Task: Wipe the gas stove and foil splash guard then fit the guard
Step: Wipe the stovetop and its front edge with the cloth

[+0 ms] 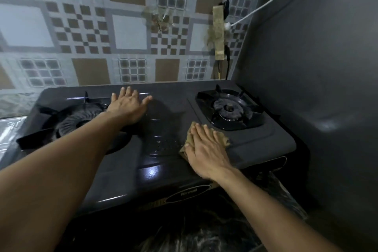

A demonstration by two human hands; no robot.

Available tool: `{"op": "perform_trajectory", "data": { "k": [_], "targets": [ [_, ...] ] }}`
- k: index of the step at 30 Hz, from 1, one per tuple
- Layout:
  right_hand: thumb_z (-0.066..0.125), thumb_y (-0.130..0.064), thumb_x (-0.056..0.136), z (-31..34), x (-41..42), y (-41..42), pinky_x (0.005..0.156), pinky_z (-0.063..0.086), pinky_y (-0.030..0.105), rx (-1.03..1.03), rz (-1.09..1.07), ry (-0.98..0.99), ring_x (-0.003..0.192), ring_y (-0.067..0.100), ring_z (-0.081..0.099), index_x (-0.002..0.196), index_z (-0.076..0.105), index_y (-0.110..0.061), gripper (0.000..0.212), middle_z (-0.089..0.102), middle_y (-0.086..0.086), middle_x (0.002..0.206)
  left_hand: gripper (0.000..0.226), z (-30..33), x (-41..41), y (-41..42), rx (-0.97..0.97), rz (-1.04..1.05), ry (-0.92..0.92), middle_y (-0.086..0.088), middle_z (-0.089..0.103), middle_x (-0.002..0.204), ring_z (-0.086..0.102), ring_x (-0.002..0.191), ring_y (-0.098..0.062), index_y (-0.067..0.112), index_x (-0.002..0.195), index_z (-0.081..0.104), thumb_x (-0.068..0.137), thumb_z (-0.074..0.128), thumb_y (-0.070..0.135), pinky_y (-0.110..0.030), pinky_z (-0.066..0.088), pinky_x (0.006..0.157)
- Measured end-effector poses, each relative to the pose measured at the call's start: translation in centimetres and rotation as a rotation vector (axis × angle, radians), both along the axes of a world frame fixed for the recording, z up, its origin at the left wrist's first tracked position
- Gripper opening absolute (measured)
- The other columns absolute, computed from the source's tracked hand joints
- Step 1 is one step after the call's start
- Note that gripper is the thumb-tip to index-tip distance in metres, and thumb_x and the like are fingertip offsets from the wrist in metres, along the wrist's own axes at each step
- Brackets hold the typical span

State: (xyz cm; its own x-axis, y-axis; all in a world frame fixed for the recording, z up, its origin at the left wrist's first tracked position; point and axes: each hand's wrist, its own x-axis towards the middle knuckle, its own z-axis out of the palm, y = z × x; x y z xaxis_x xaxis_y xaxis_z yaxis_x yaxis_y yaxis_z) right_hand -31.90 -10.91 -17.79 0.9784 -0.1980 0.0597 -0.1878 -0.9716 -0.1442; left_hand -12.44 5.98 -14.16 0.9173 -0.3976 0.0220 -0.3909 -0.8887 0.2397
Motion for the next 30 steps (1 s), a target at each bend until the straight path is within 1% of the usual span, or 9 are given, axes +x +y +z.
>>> {"op": "perform_trajectory", "data": {
  "k": [4,9,11,13,16,19,22,27,30],
  "targets": [
    [0.02,-0.043,0.103,0.8,4.3,-0.7,0.121,-0.008,0.038,0.014,0.049,0.131,0.15,0.02,-0.008,0.155,-0.001,-0.009,0.066,-0.007,0.005,0.163,0.076,-0.7,-0.2,0.6,0.03,0.011,0.014,-0.016,0.006,0.164,-0.001,0.152,-0.029,0.003,0.154,0.021,0.1,0.017,0.057,-0.048,0.0,0.122],
    [0.018,-0.053,0.1,0.9,10.9,-1.7,0.121,-0.005,0.04,0.018,0.042,0.164,0.15,0.021,-0.008,0.155,-0.005,-0.012,0.072,-0.009,0.004,0.163,0.071,-0.6,-0.8,0.9,-0.111,0.071,0.0,-0.015,0.005,0.164,-0.003,0.152,-0.029,0.004,0.153,0.023,0.102,0.019,0.053,-0.051,-0.002,0.122],
    [0.018,-0.056,0.099,1.0,13.6,-2.1,0.121,-0.004,0.04,0.009,0.035,0.175,0.15,0.022,-0.007,0.155,-0.004,-0.013,0.075,-0.009,0.003,0.164,0.064,-0.8,-0.9,1.1,-0.223,0.149,-0.021,-0.016,0.012,0.163,0.003,0.152,-0.029,0.004,0.149,0.031,0.104,0.02,0.047,-0.052,0.001,0.121],
    [0.019,-0.058,0.097,1.4,15.8,-2.6,0.121,-0.002,0.04,-0.001,0.022,0.181,0.15,0.023,-0.005,0.155,-0.002,-0.013,0.076,-0.007,0.003,0.164,0.053,-0.8,-1.0,1.0,-0.313,0.223,-0.054,-0.023,0.035,0.152,0.027,0.145,-0.035,0.0,0.137,0.049,0.105,0.025,0.035,-0.051,0.016,0.119],
    [0.018,-0.058,0.097,2.0,19.4,-2.9,0.12,0.002,0.043,-0.005,0.031,0.186,0.15,0.025,-0.002,0.155,0.001,-0.014,0.075,-0.003,0.002,0.164,0.033,-0.6,-0.8,1.5,-0.385,0.28,-0.061,-0.03,0.064,0.113,0.058,0.11,-0.044,-0.004,0.104,0.066,0.098,0.04,0.016,-0.044,0.045,0.093],
    [0.015,-0.058,0.097,2.3,22.3,-2.7,0.12,-0.001,0.047,-0.036,0.047,0.225,0.15,0.027,-0.006,0.155,-0.002,-0.016,0.074,-0.007,0.001,0.164,0.024,-0.7,-0.5,2.5,-0.37,0.268,-0.063,-0.024,0.069,0.101,0.061,0.096,-0.042,0.004,0.096,0.067,0.085,0.045,0.003,-0.034,0.041,0.069],
    [0.017,-0.054,0.1,1.9,22.6,-1.5,0.121,-0.005,0.043,-0.057,0.205,0.235,0.15,0.023,-0.009,0.155,-0.002,-0.02,0.068,-0.009,-0.002,0.164,0.03,-0.7,-0.5,2.6,-0.356,0.277,-0.081,-0.021,0.068,0.105,0.059,0.101,-0.041,0.008,0.102,0.065,0.081,0.045,0.002,-0.038,0.045,0.075],
    [0.027,-0.046,0.1,1.1,15.6,1.7,0.121,-0.007,0.037,-0.074,0.592,0.131,0.149,0.014,-0.009,0.155,0.001,-0.019,0.067,-0.006,-0.007,0.163,0.026,-0.9,-0.7,2.4,-0.382,0.293,-0.12,-0.024,0.065,0.11,0.056,0.106,-0.042,0.004,0.098,0.063,0.083,0.042,0.001,-0.041,0.045,0.082],
    [0.022,-0.046,0.101,0.7,13.0,0.7,0.12,-0.011,0.033,-0.073,0.576,0.13,0.148,0.009,-0.013,0.155,-0.002,-0.016,0.066,-0.009,-0.006,0.162,0.036,-0.9,-1.0,2.6,-0.277,0.309,-0.122,-0.016,0.061,0.123,0.049,0.121,-0.037,0.006,0.116,0.063,0.086,0.043,0.005,-0.044,0.033,0.107]
  ]
}}
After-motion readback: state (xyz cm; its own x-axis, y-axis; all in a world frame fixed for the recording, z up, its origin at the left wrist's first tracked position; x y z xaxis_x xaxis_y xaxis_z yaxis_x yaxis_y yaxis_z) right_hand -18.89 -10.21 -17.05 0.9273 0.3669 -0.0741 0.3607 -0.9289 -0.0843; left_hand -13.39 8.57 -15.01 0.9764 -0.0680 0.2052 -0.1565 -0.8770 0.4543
